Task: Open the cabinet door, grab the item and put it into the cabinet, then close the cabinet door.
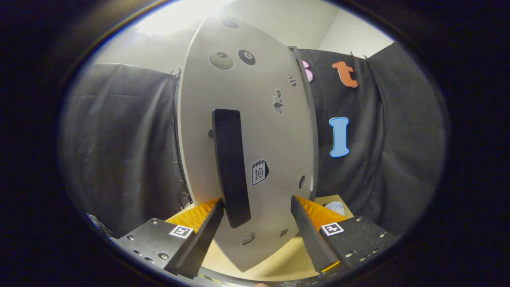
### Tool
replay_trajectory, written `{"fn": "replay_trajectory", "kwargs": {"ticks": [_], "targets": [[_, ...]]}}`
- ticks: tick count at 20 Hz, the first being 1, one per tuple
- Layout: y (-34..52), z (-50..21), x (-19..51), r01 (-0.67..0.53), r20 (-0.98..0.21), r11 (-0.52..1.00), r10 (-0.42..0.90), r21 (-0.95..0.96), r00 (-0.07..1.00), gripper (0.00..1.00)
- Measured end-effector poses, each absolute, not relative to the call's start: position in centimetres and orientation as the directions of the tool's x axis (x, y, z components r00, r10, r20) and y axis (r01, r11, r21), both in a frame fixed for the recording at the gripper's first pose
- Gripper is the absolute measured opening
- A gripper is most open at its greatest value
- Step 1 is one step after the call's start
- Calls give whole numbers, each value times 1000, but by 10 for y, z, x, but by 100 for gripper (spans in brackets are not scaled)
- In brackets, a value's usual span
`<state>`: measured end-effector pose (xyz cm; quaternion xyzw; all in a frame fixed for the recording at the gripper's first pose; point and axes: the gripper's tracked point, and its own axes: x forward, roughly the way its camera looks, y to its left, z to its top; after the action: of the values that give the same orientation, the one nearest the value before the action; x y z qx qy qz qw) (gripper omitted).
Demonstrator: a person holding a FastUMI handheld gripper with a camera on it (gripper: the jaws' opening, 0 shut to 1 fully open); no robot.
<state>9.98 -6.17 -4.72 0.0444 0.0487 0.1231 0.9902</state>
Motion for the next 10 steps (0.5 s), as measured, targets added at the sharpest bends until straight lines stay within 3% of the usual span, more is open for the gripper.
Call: {"fn": "replay_trajectory", "kwargs": {"ticks": [10], "targets": [[41, -44, 186, -235, -53, 972, 236, 10, 970, 100]]}}
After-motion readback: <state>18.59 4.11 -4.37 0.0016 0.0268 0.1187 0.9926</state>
